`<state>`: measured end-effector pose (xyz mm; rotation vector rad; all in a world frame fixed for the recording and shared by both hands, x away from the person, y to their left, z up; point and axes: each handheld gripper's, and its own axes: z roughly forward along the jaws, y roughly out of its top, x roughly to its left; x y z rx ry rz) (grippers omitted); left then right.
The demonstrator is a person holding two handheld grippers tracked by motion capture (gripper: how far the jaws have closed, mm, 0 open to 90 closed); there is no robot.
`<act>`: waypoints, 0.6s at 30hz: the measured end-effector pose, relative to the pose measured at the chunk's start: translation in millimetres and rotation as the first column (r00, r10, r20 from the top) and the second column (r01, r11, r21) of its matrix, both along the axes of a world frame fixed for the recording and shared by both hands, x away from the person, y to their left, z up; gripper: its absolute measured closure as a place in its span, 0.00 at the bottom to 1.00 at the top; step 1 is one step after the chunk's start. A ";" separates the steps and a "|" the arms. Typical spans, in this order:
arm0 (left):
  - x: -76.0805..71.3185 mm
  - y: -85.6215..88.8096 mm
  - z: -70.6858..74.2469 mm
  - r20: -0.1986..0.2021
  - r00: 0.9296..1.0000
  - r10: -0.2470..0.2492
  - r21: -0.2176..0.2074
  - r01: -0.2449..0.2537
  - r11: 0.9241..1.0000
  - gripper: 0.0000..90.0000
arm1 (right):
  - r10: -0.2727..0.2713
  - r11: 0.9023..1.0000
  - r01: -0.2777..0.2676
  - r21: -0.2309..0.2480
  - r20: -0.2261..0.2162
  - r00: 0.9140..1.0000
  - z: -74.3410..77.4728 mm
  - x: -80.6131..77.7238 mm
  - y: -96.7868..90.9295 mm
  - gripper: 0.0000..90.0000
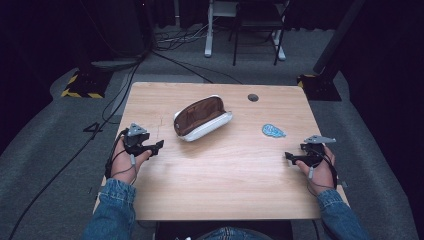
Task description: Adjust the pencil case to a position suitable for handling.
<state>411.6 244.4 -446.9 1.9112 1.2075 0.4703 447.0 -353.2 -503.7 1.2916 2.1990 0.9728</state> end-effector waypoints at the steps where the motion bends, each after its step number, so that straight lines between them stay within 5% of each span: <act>1: 0.1 -0.4 1.3 0.008 1.000 0.003 -0.005 -0.003 1.000 0.37 | 0.000 1.000 0.000 0.000 0.000 1.000 0.0 0.0 0.0 0.18; 18: 17.3 -11.0 22.6 0.067 0.997 -0.030 -0.039 0.033 0.999 0.38 | 0.005 1.000 -0.005 0.000 0.000 1.000 0.0 -1.1 -0.8 0.18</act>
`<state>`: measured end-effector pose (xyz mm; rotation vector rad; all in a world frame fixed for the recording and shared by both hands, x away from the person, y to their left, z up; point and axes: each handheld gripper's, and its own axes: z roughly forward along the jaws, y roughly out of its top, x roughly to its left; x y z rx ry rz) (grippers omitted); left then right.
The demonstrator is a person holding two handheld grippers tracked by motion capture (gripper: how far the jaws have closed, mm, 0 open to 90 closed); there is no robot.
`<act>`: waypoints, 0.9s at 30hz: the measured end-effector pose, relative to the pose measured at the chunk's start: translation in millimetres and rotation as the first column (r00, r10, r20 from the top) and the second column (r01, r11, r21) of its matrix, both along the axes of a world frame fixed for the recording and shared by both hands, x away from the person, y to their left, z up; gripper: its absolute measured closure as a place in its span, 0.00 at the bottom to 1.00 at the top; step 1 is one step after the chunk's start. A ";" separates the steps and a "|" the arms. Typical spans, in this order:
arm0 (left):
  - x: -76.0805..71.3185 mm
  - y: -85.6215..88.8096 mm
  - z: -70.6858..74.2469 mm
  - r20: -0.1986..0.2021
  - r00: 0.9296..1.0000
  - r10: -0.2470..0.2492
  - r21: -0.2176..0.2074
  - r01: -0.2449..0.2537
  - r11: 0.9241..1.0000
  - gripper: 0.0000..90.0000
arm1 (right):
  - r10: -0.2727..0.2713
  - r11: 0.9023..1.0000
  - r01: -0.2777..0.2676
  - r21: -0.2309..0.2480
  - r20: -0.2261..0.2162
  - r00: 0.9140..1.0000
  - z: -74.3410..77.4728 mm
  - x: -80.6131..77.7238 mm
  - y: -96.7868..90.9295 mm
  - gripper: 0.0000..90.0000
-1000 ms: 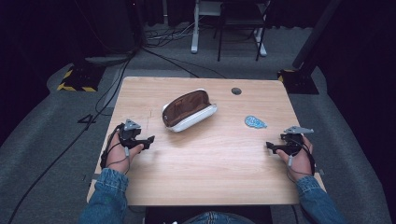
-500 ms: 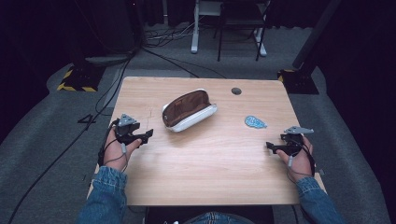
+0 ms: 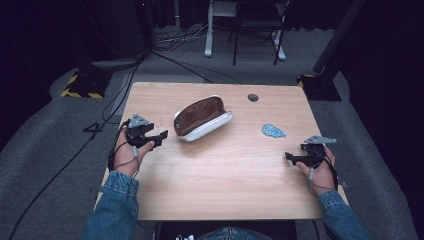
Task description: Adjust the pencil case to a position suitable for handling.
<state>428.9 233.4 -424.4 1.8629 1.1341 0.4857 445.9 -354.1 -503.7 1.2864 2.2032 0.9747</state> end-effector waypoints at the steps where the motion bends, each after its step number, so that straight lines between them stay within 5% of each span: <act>1: 1.6 -1.2 0.6 0.007 1.000 0.002 -0.010 -0.002 1.000 0.38 | 0.000 1.000 0.000 0.000 0.000 1.000 0.0 0.0 0.0 0.18; 27: 51.3 -29.8 -5.8 0.021 0.998 -0.054 -0.044 0.055 0.997 0.38 | 0.000 1.000 0.000 0.000 0.000 1.000 0.0 0.0 0.0 0.18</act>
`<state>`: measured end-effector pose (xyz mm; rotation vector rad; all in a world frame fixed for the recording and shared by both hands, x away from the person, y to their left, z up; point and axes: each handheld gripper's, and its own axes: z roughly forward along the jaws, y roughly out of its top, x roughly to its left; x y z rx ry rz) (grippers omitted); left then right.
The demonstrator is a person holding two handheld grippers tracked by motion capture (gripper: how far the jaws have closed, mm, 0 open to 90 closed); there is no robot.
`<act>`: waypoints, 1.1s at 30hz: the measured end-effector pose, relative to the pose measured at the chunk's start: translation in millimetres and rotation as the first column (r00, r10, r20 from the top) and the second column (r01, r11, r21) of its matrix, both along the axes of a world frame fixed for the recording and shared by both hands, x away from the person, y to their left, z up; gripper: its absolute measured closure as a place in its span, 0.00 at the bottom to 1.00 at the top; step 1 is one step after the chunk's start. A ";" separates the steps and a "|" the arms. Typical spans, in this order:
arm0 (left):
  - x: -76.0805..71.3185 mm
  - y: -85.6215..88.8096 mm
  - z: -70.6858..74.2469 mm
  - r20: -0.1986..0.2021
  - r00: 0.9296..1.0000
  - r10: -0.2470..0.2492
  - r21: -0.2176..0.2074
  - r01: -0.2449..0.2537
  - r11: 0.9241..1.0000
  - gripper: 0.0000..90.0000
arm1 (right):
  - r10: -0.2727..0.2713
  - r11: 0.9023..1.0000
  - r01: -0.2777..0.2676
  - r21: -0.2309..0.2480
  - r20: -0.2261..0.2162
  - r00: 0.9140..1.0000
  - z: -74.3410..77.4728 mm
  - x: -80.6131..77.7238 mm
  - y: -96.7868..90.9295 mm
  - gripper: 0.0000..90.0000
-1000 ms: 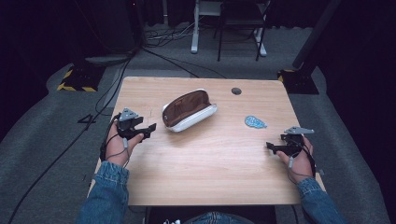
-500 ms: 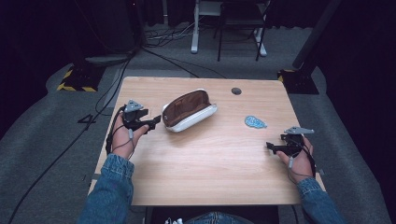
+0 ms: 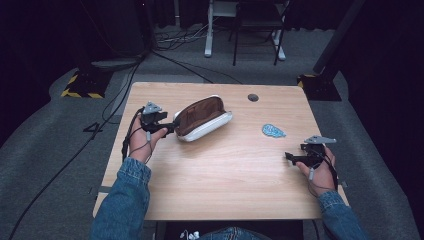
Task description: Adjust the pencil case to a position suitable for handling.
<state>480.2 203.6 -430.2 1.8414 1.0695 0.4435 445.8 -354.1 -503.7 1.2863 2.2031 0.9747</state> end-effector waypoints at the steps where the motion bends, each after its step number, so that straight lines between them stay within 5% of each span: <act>1: 2.0 -1.3 -0.3 0.001 1.000 -0.003 0.002 0.003 1.000 0.38 | 0.000 1.000 0.000 0.000 0.000 1.000 0.0 0.0 0.0 0.18; 19: 29.8 -17.2 -18.7 -0.014 1.000 -0.011 0.005 0.011 1.000 0.41 | 0.000 1.000 0.000 0.000 0.000 1.000 0.0 0.0 0.0 0.18; 33: 41.2 -26.4 -32.1 -0.070 0.997 -0.027 0.027 0.029 0.999 0.53 | 0.001 1.000 -0.001 0.000 0.000 1.000 0.0 0.0 0.0 0.18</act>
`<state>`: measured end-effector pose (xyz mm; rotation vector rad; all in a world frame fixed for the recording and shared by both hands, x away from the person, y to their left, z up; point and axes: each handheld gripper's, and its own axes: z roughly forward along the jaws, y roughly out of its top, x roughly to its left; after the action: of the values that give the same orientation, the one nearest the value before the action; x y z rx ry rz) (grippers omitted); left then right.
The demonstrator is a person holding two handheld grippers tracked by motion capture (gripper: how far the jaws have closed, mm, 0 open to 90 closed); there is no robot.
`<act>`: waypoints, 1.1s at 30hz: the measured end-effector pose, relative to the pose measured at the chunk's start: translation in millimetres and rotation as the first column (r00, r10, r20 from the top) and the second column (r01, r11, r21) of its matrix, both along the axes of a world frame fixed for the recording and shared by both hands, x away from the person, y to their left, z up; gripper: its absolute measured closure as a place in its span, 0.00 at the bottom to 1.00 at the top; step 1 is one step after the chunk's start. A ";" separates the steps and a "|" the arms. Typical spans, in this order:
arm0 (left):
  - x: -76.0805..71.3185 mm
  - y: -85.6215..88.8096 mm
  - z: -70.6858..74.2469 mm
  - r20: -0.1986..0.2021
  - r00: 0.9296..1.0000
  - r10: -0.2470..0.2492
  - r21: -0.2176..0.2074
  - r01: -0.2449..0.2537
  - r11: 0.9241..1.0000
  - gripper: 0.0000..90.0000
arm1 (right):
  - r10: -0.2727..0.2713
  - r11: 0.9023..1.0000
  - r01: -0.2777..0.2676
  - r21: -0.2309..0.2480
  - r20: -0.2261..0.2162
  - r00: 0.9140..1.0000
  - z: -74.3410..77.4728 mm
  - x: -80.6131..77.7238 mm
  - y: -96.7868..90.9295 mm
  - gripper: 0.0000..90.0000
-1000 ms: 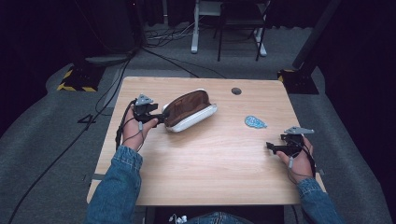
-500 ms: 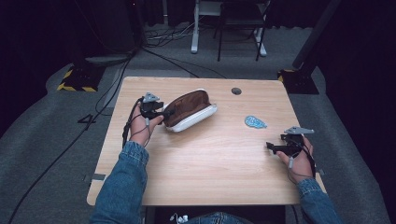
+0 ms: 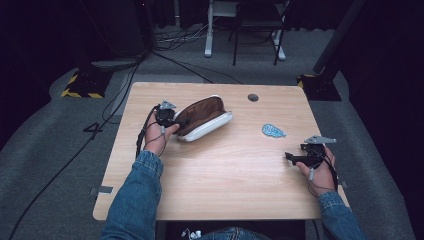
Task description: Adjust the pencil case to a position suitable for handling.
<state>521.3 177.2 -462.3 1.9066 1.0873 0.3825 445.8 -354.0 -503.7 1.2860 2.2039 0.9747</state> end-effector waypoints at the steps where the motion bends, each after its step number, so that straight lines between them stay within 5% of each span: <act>1: 0.0 0.0 0.0 0.000 1.000 0.000 0.000 0.000 1.000 0.54 | 0.000 1.000 0.000 0.000 0.000 1.000 0.0 0.0 0.0 0.18; 8: 5.0 3.1 -4.9 -0.027 1.000 0.003 -0.001 -0.003 1.000 0.67 | 0.003 1.000 -0.003 0.000 0.000 1.000 0.0 -0.2 0.0 0.18; 10: 8.2 4.4 -8.9 -0.040 0.999 0.011 -0.031 -0.012 0.999 0.74 | 0.004 1.000 -0.004 0.000 0.000 1.000 0.0 -0.2 0.0 0.18; 21: 16.5 6.2 -16.0 -0.076 0.996 -0.041 -0.074 0.036 0.997 0.90 | 0.004 1.000 -0.004 0.000 0.000 1.000 0.0 -0.2 0.0 0.18; 33: 14.9 3.6 -11.3 -0.069 0.996 -0.061 -0.050 0.057 0.997 0.95 | 0.006 1.000 -0.006 0.000 0.000 1.000 0.0 -0.2 0.0 0.18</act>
<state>536.2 180.8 -473.5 1.9176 1.0741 0.2558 445.6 -354.0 -503.7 1.2800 2.2093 0.9767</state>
